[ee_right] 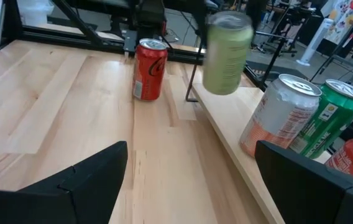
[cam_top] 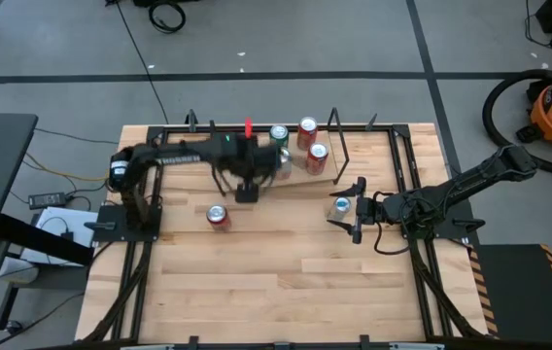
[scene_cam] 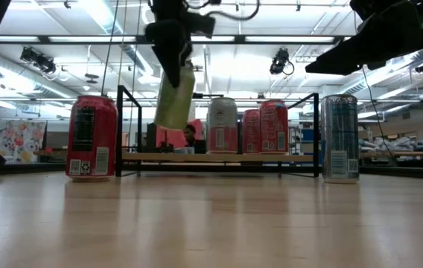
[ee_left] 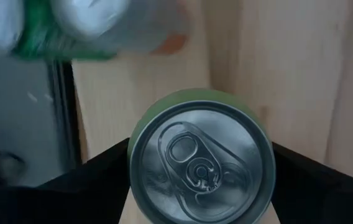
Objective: Place canned beverage on shelf
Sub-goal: Put the light green soda can on the shelf, then put the red-black soda can on the shelf
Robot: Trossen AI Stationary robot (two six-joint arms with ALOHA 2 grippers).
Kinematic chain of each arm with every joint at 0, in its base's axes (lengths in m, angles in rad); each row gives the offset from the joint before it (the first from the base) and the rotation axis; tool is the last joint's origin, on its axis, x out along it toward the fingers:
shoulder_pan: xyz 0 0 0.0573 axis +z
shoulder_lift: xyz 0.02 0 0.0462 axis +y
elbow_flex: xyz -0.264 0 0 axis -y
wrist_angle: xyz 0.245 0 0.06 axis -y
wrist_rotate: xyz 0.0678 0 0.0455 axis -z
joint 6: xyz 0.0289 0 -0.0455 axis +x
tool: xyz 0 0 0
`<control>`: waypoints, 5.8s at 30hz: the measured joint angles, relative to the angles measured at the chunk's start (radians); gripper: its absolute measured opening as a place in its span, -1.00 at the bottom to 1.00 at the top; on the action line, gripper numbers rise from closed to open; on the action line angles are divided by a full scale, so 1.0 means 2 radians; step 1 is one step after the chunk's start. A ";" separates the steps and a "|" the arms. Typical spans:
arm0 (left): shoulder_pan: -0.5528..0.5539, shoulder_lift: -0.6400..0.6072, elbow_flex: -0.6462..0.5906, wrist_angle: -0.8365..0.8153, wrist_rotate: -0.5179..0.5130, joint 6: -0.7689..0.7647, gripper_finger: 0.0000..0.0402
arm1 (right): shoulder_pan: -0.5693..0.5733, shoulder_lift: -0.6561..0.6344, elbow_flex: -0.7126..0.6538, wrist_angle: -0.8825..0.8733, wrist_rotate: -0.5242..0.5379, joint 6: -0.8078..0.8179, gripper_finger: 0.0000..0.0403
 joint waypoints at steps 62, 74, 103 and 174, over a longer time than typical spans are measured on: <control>0.248 0.044 0.000 0.099 0.223 0.203 0.56 | 0.007 0.000 0.000 0.000 -0.017 0.002 0.81; 0.249 0.052 0.000 0.081 0.194 0.213 0.56 | 0.008 0.000 0.000 0.000 -0.017 0.006 0.81; 0.230 0.045 0.000 0.013 0.194 0.145 0.56 | 0.039 0.000 0.000 0.000 0.013 0.024 0.81; 0.176 -0.005 0.080 0.021 0.117 0.088 0.98 | 0.049 0.000 0.000 0.000 0.023 0.022 0.81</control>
